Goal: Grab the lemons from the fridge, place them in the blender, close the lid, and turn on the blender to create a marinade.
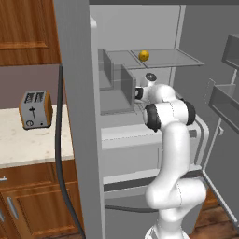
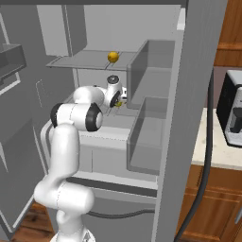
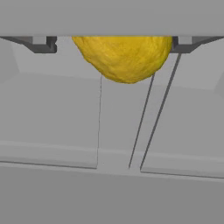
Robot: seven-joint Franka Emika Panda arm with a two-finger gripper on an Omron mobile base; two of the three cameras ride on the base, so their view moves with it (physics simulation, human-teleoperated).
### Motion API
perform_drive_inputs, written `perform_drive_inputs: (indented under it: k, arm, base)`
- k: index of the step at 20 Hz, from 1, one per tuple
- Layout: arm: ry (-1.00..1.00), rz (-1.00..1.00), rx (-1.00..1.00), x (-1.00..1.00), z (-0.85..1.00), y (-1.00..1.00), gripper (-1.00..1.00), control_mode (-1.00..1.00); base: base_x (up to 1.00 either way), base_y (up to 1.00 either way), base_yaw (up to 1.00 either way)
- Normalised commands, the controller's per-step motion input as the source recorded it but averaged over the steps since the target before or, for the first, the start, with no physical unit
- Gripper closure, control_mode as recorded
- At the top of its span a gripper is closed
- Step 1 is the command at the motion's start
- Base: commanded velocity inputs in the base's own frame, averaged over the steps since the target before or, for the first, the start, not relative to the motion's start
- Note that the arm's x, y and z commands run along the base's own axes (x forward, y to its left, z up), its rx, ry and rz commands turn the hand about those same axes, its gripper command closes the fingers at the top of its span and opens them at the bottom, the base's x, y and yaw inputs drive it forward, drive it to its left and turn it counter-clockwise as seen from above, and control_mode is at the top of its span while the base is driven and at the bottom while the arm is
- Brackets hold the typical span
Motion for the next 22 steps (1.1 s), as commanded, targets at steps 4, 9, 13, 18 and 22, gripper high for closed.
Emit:
perform_drive_inputs:
  k: [4,9,13,18,22]
  arm:
    - [0.03,0.0,0.0,0.11,-0.25,0.0,-1.0,-1.0]
    - [0.0,0.0,0.0,-0.01,-0.48,0.0,-1.0,-1.0]
    - [0.0,0.0,0.0,0.01,-0.49,0.04,1.0,-1.0]
    - [0.0,0.0,0.0,0.0,-0.38,0.11,1.0,-1.0]
    - [0.0,0.0,0.0,-0.04,-0.34,0.03,1.0,-1.0]
  base:
    - [0.0,0.0,0.0]
    - [0.0,0.0,0.0]
    - [0.0,0.0,0.0]
    - [0.0,0.0,0.0]
    - [0.0,0.0,0.0]
